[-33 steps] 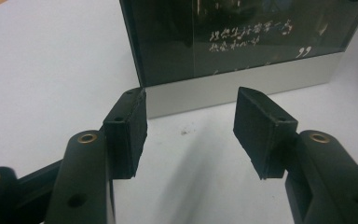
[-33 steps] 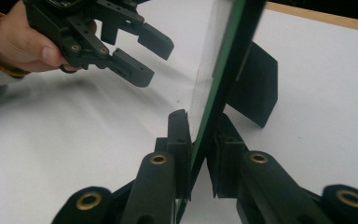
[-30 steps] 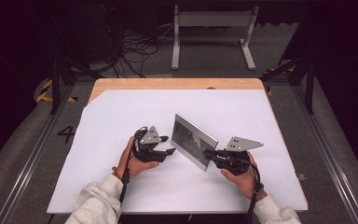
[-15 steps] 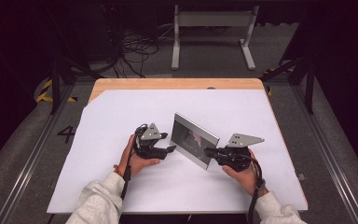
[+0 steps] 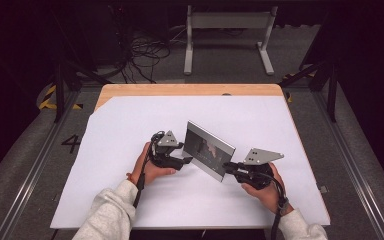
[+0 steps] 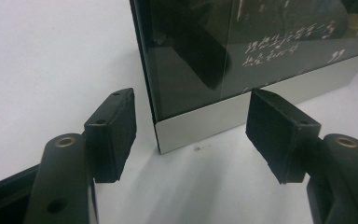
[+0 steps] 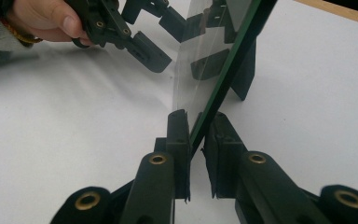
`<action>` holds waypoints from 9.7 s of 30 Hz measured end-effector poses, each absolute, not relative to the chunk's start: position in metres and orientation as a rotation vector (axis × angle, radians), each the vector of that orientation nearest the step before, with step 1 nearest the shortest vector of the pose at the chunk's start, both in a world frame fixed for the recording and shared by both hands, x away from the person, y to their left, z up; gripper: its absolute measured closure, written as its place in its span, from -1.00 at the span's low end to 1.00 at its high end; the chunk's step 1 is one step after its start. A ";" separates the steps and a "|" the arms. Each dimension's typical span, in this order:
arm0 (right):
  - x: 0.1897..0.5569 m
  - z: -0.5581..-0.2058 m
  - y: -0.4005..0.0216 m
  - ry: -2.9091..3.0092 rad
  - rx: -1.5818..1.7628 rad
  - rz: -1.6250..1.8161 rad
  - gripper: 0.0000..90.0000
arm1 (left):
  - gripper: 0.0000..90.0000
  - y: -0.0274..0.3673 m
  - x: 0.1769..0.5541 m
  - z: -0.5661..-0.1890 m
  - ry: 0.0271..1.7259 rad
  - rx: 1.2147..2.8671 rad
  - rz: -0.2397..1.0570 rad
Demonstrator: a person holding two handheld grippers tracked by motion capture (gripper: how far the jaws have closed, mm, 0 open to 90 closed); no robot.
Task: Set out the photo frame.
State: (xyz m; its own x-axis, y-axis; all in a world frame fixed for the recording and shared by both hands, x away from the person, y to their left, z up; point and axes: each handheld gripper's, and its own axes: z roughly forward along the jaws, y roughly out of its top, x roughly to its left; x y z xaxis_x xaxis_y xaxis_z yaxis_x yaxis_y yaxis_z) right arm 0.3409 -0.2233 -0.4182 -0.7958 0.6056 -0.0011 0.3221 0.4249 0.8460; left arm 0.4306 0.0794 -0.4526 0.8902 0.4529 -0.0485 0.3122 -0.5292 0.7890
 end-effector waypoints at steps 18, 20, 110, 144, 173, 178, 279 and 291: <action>0.341 -0.420 -0.222 2.356 0.800 1.315 0.79 | -0.26 0.071 0.432 -0.452 0.503 2.169 0.189; 0.341 -0.420 -0.222 2.355 0.800 1.315 0.79 | -0.28 0.071 0.433 -0.451 0.506 2.161 0.183; 0.360 -0.425 -0.216 2.242 0.871 1.254 0.72 | 0.41 0.097 0.402 -0.441 0.528 2.174 0.280; 0.363 -0.428 -0.212 2.242 0.882 1.237 0.66 | 0.41 0.095 0.400 -0.444 0.525 2.216 0.297; 0.353 -0.424 -0.217 2.238 0.832 1.186 0.62 | 0.40 0.108 0.392 -0.436 0.547 2.186 0.318; 0.350 -0.423 -0.221 2.240 0.830 1.176 0.59 | 0.40 0.113 0.389 -0.434 0.552 2.174 0.325; 0.322 -0.442 -0.212 2.381 0.675 1.126 -0.80 | -0.87 0.127 0.343 -0.448 0.428 2.240 0.310; 0.322 -0.442 -0.213 2.382 0.679 1.122 -0.79 | -0.86 0.127 0.344 -0.447 0.427 2.243 0.315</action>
